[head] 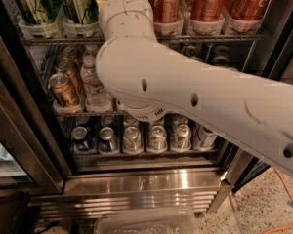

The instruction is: Pick green can from top shelf of fridge

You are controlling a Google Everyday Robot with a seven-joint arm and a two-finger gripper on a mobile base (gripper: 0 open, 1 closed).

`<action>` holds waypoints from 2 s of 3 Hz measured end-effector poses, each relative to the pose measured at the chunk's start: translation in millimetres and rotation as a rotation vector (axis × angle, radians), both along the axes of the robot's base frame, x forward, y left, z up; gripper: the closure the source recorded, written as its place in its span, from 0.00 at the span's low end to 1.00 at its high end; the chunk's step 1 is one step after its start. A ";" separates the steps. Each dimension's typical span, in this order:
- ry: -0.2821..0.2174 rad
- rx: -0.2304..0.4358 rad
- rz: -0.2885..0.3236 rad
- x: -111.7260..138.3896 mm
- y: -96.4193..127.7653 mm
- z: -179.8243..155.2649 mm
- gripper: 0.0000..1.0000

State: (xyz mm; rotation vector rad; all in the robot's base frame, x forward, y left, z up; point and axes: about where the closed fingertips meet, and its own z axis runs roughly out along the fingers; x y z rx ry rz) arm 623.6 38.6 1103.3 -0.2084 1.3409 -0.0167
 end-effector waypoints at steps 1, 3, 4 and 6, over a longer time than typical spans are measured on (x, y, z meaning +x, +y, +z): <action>-0.028 0.019 -0.011 -4.8 -6.0 11.3 1.00; -0.015 0.027 -0.059 -30.9 -43.3 27.3 1.00; 0.047 0.019 -0.048 -50.2 -64.3 23.0 1.00; 0.216 -0.041 0.055 -81.3 -96.0 -7.3 1.00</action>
Offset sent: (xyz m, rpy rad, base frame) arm -0.0218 -0.0418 0.0247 0.0424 -0.0213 -0.0692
